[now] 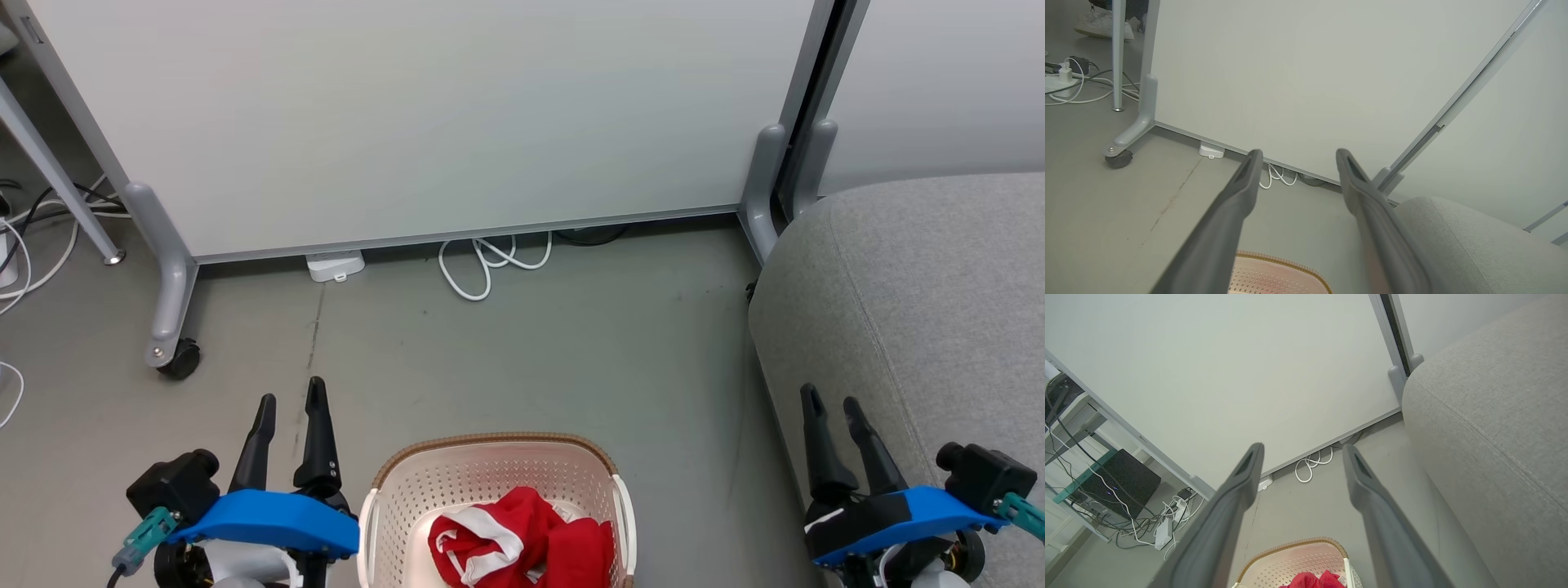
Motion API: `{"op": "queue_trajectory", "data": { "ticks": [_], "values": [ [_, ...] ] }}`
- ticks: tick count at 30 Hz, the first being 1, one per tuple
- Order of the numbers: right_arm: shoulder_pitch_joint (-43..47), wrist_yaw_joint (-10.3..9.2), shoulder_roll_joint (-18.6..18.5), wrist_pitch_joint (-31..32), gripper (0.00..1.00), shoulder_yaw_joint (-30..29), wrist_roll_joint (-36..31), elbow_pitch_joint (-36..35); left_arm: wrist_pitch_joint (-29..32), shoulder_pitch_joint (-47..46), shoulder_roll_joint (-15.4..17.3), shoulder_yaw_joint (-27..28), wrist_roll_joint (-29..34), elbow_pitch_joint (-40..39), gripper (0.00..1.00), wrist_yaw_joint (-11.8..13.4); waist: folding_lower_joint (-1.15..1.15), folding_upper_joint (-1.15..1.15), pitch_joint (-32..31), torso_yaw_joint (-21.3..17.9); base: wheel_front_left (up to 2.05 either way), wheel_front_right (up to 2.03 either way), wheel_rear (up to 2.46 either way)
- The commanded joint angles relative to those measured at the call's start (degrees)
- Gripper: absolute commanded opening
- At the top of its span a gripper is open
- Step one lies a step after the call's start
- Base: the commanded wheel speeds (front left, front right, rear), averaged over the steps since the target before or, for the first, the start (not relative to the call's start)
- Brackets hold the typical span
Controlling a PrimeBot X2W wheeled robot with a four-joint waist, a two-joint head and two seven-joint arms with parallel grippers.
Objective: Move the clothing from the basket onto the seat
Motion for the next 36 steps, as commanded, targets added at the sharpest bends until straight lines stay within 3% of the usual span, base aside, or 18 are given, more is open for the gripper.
{"op": "queue_trajectory", "data": {
  "ticks": [1,18,36],
  "values": [
    [-1.2,0.1,-0.5,-0.6,1.0,0.2,-2.3,-0.1,-0.6,-1.2,0.4,-0.5,1.9,-0.2,1.0,-0.4,0.0,0.0,-0.1,0.0,0.0,0.0,0.0],
    [-1.4,0.12,-0.5,-2.7,1.0,0.5,-14.0,2.3,-3.2,-1.4,0.5,-1.2,11.2,2.7,1.0,-1.6,0.0,0.0,-0.5,0.3,0.0,0.0,0.0],
    [-1.4,0.14,-0.6,-4.6,1.0,0.7,-22.0,3.5,-5.3,-1.4,0.1,-1.7,18.2,4.6,1.0,-2.1,0.0,0.0,-0.8,0.5,0.0,0.0,0.0]
  ]
}}
